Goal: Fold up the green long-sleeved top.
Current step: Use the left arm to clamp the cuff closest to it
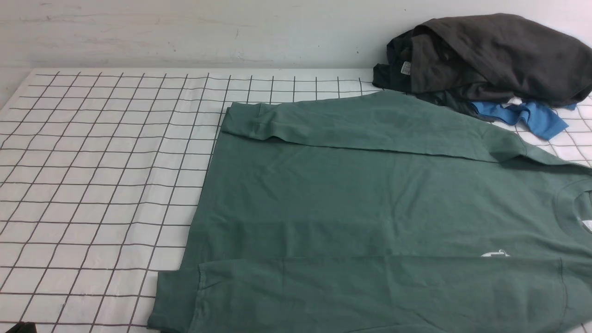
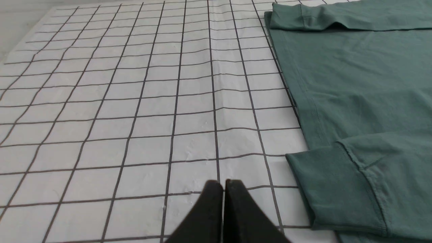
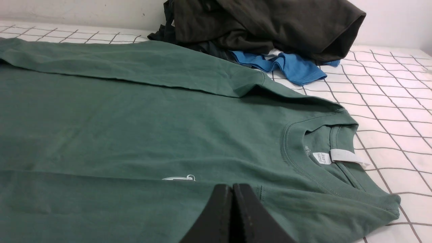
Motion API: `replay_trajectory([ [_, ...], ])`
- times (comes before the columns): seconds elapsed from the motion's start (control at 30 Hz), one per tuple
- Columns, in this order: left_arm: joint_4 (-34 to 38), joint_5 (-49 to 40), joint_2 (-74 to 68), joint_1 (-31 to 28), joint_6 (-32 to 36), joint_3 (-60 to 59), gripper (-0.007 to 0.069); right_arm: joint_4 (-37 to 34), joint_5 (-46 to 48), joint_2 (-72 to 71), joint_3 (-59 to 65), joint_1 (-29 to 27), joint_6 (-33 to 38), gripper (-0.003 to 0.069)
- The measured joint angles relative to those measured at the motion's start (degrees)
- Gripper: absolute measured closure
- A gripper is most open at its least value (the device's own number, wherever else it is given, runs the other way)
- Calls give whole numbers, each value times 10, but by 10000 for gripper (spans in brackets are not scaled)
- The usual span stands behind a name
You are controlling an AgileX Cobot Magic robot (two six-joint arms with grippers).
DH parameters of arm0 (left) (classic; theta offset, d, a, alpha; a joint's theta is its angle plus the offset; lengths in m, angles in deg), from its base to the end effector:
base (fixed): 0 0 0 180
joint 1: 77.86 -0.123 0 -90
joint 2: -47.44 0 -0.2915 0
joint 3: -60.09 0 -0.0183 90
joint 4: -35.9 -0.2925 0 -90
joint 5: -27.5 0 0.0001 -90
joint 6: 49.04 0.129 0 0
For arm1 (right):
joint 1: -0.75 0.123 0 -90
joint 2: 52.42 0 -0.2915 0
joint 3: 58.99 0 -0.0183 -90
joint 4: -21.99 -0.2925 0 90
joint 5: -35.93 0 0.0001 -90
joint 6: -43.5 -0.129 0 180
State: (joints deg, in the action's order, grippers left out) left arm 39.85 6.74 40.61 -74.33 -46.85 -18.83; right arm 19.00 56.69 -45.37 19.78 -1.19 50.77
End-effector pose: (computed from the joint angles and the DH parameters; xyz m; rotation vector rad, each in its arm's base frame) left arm 0.1241 -0.0108 0.1609 0.0498 1.8582 -0.0837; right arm 0.1247 -0.0018 0.1615 -0.0540 1.8593 -0.0605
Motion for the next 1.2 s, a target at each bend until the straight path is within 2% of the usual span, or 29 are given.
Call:
replay_trajectory([
  [0.7, -1, 0, 0, 0, 0, 0, 632, 0, 0, 0, 0, 0, 0, 673],
  [1.03, -31, 1, 0, 0, 1, 0, 632, 0, 0, 0, 0, 0, 0, 673],
  [1.2, -39, 43, 0, 0, 2, 0, 632, 2, -6, 0, 0, 0, 0, 673],
])
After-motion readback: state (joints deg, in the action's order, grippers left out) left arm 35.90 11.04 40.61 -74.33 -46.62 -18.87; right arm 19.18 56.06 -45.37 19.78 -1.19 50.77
